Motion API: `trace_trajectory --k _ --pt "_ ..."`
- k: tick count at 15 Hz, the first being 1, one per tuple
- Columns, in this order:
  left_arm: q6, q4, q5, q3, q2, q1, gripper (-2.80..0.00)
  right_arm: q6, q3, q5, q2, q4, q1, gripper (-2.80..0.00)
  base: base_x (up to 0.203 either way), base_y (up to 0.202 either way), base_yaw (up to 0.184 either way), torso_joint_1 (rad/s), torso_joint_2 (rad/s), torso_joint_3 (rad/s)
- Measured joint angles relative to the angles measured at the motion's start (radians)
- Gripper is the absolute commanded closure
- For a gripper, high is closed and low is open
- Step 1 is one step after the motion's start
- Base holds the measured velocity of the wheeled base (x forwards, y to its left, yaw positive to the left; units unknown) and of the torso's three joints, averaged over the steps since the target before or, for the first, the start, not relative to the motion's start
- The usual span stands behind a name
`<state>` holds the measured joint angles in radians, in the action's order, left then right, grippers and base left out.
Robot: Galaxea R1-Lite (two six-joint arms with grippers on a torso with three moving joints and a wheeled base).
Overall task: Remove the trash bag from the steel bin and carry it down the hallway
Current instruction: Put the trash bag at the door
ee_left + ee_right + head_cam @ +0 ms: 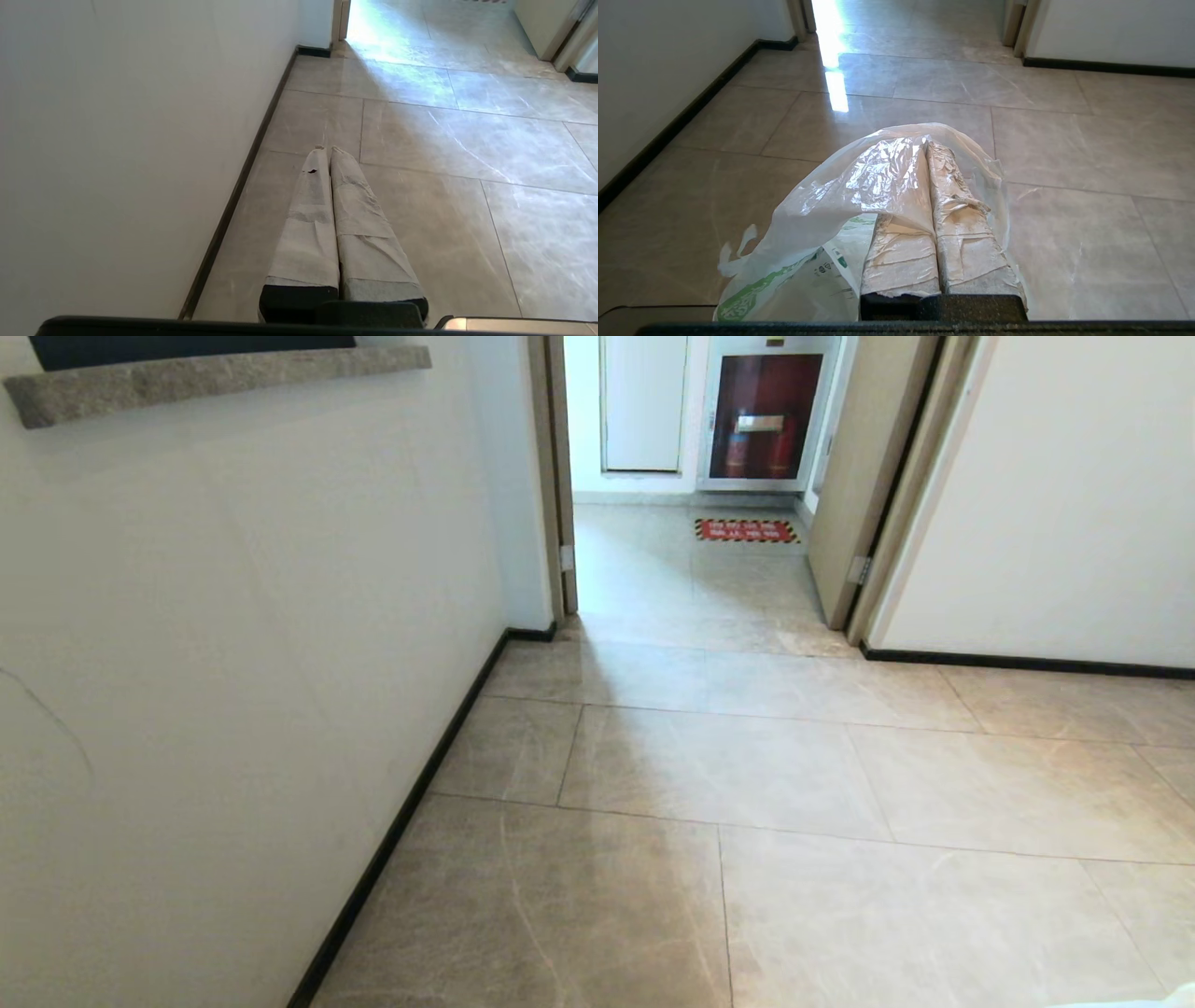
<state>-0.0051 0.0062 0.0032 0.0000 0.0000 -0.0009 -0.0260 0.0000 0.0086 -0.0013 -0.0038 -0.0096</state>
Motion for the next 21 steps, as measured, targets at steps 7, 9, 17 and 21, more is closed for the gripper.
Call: trace_trajectory --k 7,9,17,21 --pt "0.0 0.0 -0.001 0.0 0.0 0.001 0.0 0.0 0.0 0.0 0.0 0.0 0.002 0.0 0.189 0.0 0.001 0.001 0.0 0.001" --pt "-0.001 0.0 0.0 0.0 0.0 0.001 0.0 0.0 0.0 0.0 0.0 0.0 0.002 0.0 0.192 0.0 0.001 0.003 0.01 0.0" --pt "-0.001 -0.001 -0.001 0.0 0.0 0.001 0.0 0.0 0.0 0.0 0.0 0.0 0.003 0.0 0.193 0.0 0.001 0.001 0.0 0.003" --pt "0.0 -0.001 -0.001 0.0 0.0 0.001 0.0 0.0 0.0 0.0 0.0 -0.001 0.002 0.0 0.194 0.0 0.0 0.004 0.0 0.003"
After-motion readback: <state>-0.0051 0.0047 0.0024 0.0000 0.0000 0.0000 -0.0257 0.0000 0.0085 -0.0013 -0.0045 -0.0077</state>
